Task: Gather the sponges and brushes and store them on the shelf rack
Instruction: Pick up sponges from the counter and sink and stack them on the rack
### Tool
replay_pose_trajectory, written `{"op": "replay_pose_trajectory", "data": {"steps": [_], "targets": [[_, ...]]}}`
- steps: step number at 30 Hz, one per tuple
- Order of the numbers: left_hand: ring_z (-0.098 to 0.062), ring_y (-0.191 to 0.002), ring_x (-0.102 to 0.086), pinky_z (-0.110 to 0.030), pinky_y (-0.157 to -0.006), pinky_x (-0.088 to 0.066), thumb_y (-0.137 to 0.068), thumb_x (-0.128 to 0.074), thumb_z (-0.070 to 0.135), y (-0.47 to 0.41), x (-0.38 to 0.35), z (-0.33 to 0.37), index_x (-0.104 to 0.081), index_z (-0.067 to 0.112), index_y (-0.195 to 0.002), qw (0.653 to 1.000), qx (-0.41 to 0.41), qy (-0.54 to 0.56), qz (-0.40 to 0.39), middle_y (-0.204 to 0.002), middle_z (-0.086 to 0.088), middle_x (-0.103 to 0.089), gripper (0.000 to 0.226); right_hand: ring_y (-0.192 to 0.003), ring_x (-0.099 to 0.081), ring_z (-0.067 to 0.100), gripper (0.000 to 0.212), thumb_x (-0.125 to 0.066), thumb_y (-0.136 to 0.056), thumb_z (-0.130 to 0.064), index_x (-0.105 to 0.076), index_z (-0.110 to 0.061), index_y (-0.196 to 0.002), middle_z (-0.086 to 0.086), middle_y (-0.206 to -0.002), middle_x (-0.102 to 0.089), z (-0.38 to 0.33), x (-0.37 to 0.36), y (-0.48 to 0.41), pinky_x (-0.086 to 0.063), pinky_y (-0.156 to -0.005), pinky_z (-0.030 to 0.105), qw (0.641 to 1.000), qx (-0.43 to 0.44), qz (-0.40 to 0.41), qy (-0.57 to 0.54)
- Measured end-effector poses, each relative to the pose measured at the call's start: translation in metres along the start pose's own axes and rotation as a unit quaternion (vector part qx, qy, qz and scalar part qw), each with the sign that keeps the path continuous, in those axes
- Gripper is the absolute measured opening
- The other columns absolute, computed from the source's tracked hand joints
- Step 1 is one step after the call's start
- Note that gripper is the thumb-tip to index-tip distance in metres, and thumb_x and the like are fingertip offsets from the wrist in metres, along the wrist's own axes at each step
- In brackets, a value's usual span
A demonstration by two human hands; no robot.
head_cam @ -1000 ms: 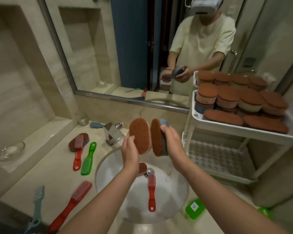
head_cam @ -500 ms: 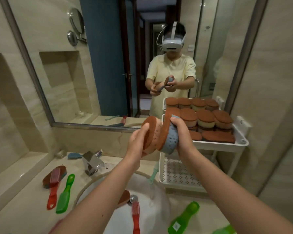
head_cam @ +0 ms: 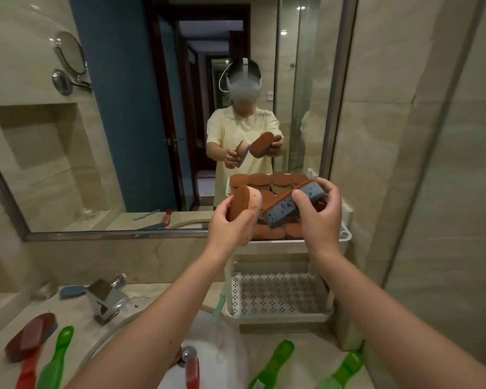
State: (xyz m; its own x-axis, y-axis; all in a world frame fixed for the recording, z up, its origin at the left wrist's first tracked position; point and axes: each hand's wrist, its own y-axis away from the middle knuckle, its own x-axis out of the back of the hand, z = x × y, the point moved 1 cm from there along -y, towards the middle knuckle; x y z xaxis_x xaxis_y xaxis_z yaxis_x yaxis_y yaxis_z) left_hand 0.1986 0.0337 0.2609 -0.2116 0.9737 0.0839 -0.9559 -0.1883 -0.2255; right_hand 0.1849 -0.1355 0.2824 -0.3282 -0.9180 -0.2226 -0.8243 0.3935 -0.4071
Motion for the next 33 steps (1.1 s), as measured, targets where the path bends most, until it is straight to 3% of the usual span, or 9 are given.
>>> {"op": "replay_pose_trajectory", "data": {"steps": [2, 4, 7, 9, 12, 18, 27, 33], "targets": [[-0.014, -0.115, -0.053, -0.036, -0.096, -0.049, -0.061, -0.066, 0.056, -0.003, -0.005, 0.002, -0.043, 0.032, -0.131, 0.997, -0.033, -0.072, 0.005, -0.127, 0.005, -0.053, 0.077, -0.103, -0.059, 0.009, 0.055, -0.068, -0.078, -0.026, -0.045, -0.036, -0.127, -0.003, -0.117, -0.055, 0.002, 0.010, -0.009, -0.056, -0.075, 0.025, 0.999, 0.023, -0.014, 0.042], [-0.017, -0.115, -0.050, -0.041, -0.098, -0.047, -0.058, -0.064, 0.056, -0.007, -0.010, 0.003, -0.038, 0.039, -0.124, 0.984, -0.057, -0.167, 0.009, -0.122, 0.005, -0.048, 0.073, -0.106, -0.055, 0.008, 0.055, -0.065, -0.078, -0.020, -0.047, -0.040, -0.125, -0.001, -0.123, -0.051, 0.006, 0.017, -0.018, -0.055, -0.081, 0.029, 0.995, 0.030, -0.026, 0.092], [-0.020, -0.117, -0.045, -0.044, -0.101, -0.043, -0.060, -0.063, 0.052, -0.015, -0.018, 0.001, -0.041, 0.039, -0.126, 0.954, -0.095, -0.286, -0.009, -0.120, 0.005, -0.047, 0.070, -0.100, -0.050, 0.001, 0.043, -0.059, -0.081, -0.014, -0.054, -0.049, -0.106, -0.004, -0.122, -0.042, 0.012, 0.025, -0.029, -0.051, -0.085, 0.027, 0.989, 0.028, -0.039, 0.140], [-0.018, -0.123, -0.041, -0.043, -0.107, -0.034, -0.065, -0.065, 0.051, -0.019, -0.025, -0.002, -0.045, 0.037, -0.128, 0.931, -0.138, -0.339, -0.015, -0.125, 0.008, -0.050, 0.068, -0.097, -0.048, -0.001, 0.038, -0.057, -0.080, -0.010, -0.057, -0.046, -0.092, -0.007, -0.115, -0.042, 0.017, 0.029, -0.035, -0.049, -0.083, 0.025, 0.987, 0.032, -0.040, 0.153], [-0.015, -0.125, -0.036, -0.038, -0.108, -0.024, -0.071, -0.065, 0.052, -0.026, -0.030, -0.006, -0.047, 0.035, -0.130, 0.899, -0.176, -0.401, -0.010, -0.129, 0.012, -0.052, 0.064, -0.098, -0.050, 0.004, 0.028, -0.058, -0.080, -0.011, -0.056, -0.037, -0.087, -0.010, -0.108, -0.048, 0.027, 0.037, -0.043, -0.049, -0.078, 0.027, 0.980, 0.027, -0.047, 0.189], [-0.015, -0.125, -0.034, -0.037, -0.105, -0.019, -0.069, -0.057, 0.052, -0.039, -0.033, -0.015, -0.050, 0.034, -0.131, 0.883, -0.173, -0.435, -0.010, -0.130, 0.011, -0.054, 0.066, -0.103, -0.054, 0.018, 0.020, -0.052, -0.083, -0.014, -0.055, -0.027, -0.097, -0.003, -0.107, -0.056, 0.049, 0.049, -0.055, -0.053, -0.087, 0.046, 0.962, -0.025, -0.083, 0.261], [-0.012, -0.125, -0.034, -0.031, -0.104, -0.008, -0.070, -0.049, 0.053, -0.046, -0.043, -0.024, -0.053, 0.033, -0.133, 0.866, -0.196, -0.459, -0.027, -0.133, 0.013, -0.055, 0.066, -0.101, -0.051, 0.018, 0.021, -0.043, -0.088, -0.007, -0.049, -0.021, -0.102, 0.003, -0.114, -0.051, 0.062, 0.053, -0.064, -0.049, -0.088, 0.042, 0.935, -0.044, -0.103, 0.337], [-0.014, -0.127, -0.034, -0.040, -0.115, -0.008, -0.070, -0.045, 0.053, -0.042, -0.043, -0.026, -0.051, 0.032, -0.135, 0.855, -0.199, -0.478, -0.016, -0.134, 0.012, -0.053, 0.068, -0.101, -0.050, 0.018, 0.020, -0.039, -0.089, -0.004, -0.048, -0.018, -0.101, 0.003, -0.111, -0.049, 0.067, 0.058, -0.061, -0.049, -0.088, 0.041, 0.941, -0.056, -0.094, 0.319]]}}
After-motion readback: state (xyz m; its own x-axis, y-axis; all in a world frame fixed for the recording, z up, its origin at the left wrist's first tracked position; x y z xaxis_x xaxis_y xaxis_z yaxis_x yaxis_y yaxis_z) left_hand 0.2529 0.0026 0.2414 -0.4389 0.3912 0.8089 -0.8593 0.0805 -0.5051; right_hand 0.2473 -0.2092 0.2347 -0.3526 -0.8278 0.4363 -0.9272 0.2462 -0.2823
